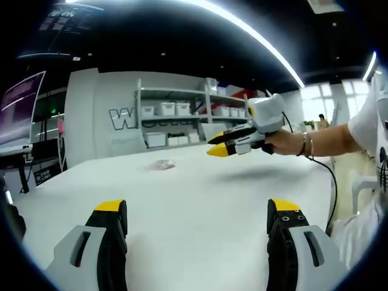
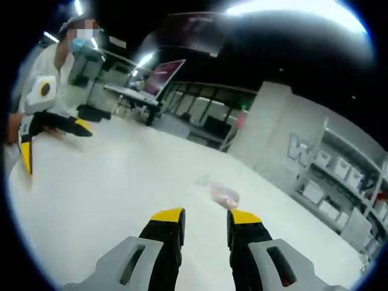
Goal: Open the resealable bag by pulling the two sides of the seal apart until the entire bag opening is separated and visibly accessible.
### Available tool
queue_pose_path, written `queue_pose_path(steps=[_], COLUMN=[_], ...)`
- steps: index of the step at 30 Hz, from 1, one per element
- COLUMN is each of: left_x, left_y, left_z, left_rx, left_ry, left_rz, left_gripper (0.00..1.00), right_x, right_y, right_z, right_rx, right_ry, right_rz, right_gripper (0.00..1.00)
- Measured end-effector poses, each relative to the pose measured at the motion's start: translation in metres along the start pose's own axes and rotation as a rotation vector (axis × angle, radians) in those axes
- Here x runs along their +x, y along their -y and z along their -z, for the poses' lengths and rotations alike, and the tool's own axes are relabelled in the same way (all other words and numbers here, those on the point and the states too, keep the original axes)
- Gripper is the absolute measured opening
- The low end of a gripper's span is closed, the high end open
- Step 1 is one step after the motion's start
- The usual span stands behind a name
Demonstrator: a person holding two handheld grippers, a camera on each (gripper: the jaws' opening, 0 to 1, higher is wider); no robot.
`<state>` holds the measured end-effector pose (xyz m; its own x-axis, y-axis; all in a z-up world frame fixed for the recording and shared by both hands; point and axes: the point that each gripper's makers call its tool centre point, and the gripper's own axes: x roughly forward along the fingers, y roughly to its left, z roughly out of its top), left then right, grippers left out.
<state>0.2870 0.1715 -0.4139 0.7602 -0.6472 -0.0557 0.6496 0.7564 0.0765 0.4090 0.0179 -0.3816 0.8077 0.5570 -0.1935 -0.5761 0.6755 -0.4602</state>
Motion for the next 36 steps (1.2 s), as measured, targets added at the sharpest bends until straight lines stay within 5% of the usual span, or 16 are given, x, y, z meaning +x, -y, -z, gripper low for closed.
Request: queue_pose_path(steps=[36], left_x=[0.000], left_y=[0.000], left_z=[0.000], left_rx=[-0.018], left_ry=[-0.006], left_rz=[0.002], left_gripper=[0.95], right_x=[0.045], right_y=[0.011], right_z=[0.011], right_rx=[0.037], right_ry=[-0.041], right_rz=[-0.029], right_gripper=[0.24])
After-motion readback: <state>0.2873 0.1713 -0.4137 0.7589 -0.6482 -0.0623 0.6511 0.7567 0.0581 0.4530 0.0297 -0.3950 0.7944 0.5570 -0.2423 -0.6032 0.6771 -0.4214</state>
